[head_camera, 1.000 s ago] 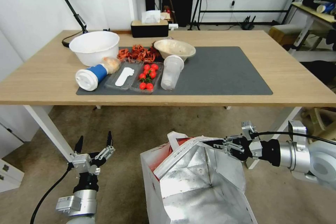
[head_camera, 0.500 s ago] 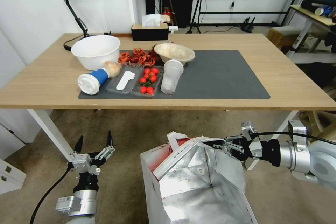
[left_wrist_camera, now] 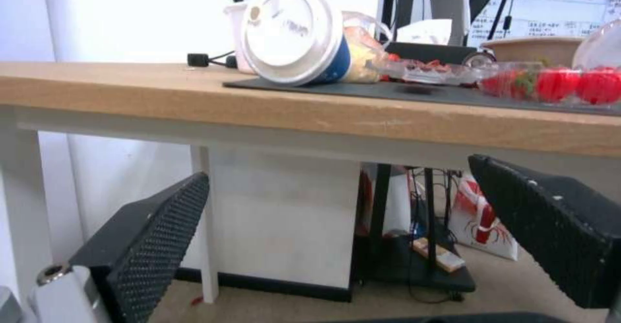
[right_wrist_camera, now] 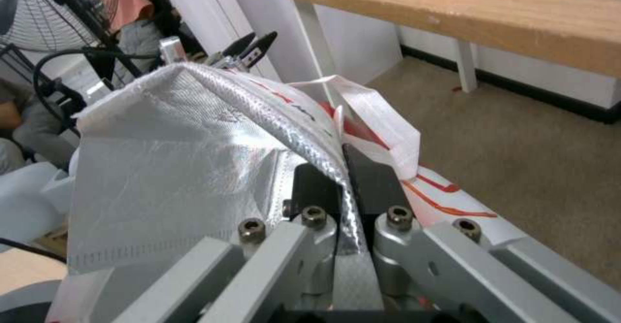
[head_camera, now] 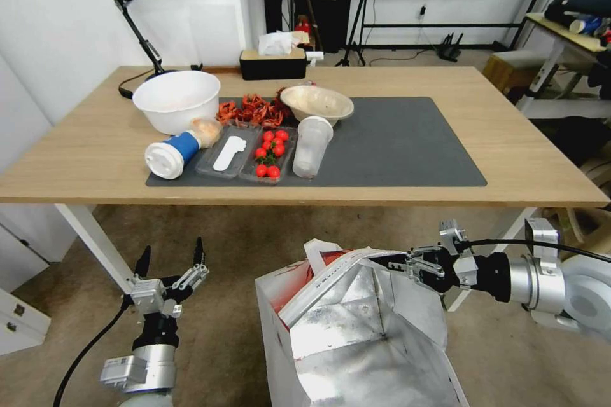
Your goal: Pick up the food delivery bag from the floor and place it on the table.
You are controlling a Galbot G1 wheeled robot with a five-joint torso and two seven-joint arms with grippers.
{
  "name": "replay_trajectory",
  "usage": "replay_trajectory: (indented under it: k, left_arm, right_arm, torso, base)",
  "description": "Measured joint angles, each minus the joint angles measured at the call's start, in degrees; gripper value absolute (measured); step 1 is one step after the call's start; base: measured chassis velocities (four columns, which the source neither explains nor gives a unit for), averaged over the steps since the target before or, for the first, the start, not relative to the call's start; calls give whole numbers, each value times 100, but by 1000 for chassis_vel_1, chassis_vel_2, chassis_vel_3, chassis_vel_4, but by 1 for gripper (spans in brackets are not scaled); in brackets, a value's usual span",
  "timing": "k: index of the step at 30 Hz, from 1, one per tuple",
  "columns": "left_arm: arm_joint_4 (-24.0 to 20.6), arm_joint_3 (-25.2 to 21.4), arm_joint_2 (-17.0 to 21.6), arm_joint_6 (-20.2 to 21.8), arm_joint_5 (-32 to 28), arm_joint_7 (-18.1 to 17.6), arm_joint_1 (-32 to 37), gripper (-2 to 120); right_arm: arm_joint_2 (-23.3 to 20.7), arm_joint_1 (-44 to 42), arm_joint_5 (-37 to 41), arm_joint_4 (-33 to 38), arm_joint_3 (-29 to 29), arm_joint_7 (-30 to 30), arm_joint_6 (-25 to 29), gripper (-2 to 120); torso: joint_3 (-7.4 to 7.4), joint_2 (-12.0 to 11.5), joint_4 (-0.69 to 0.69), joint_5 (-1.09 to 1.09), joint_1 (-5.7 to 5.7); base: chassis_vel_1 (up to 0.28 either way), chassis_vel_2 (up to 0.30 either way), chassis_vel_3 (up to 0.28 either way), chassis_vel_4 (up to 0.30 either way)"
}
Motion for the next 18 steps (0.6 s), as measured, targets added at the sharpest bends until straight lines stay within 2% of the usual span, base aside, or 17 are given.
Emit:
replay_trajectory:
  k: [18]
  left_arm:
    - [-37, -10, 20, -13, -26, -3, 27, 100]
  right_arm:
    - [9, -16, -10, 19, 14, -2, 0, 0]
  torso:
    - [272, 478, 1, 0, 204]
  base:
    - [0, 0, 0, 0]
